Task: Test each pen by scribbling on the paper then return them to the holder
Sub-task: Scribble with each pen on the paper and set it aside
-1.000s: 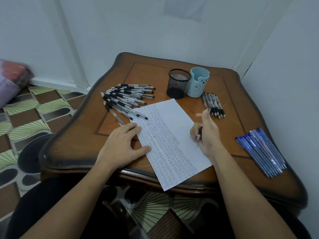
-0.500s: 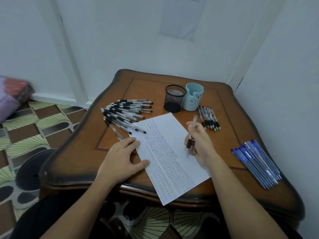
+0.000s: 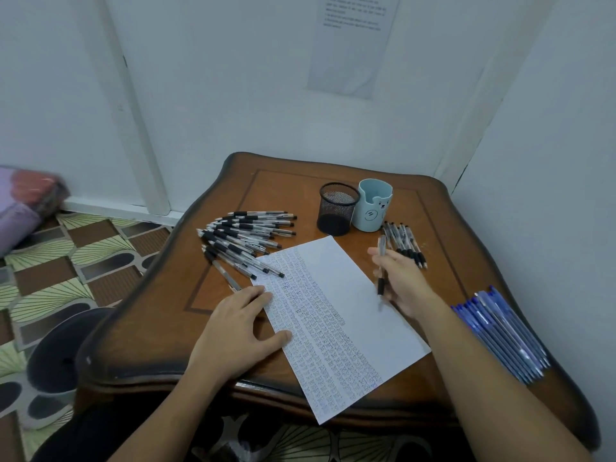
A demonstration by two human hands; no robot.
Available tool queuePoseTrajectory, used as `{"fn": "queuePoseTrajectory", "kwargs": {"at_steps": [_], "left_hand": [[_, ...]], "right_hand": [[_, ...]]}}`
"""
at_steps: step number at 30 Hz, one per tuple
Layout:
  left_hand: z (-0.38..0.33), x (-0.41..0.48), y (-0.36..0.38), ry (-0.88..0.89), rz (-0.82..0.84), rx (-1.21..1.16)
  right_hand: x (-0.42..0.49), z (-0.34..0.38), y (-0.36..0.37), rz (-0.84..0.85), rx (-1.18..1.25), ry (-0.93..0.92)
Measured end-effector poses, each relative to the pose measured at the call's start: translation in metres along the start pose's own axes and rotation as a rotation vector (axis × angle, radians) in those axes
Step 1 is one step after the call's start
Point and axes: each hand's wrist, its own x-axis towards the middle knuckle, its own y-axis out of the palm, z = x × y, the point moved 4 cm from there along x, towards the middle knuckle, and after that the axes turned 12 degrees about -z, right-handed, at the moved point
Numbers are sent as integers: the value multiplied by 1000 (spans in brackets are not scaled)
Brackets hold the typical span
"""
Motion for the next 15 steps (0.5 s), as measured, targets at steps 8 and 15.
{"fn": "queuePoseTrajectory", "kwargs": {"at_steps": [8, 15], "left_hand": [[0, 0, 0, 17, -50, -12], [2, 1, 1, 20, -40, 1]], "right_hand": [[73, 38, -22, -197, -781, -288], [52, 48, 29, -223, -987, -760]]}}
